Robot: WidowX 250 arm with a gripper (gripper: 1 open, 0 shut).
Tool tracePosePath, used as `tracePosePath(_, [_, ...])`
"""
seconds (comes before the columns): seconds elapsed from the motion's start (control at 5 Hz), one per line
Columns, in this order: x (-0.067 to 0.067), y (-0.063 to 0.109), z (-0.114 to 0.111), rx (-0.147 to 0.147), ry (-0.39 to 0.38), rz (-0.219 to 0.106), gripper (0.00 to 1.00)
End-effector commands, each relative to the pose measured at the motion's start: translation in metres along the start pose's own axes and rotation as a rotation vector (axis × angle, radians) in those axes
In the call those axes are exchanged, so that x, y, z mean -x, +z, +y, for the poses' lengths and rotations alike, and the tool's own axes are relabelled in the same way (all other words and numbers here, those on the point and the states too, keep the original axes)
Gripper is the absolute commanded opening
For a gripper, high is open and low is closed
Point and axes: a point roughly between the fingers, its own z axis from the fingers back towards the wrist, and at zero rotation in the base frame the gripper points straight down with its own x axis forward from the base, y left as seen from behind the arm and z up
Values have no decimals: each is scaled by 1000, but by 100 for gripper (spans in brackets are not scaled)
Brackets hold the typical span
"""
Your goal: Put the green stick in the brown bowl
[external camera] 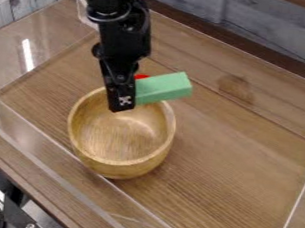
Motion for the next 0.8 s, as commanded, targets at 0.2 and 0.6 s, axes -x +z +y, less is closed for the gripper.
tracePosePath(0.2, [-9, 30, 7, -66, 126, -37, 0])
tracePosePath(0.6, [9, 28, 7, -59, 104, -31, 0])
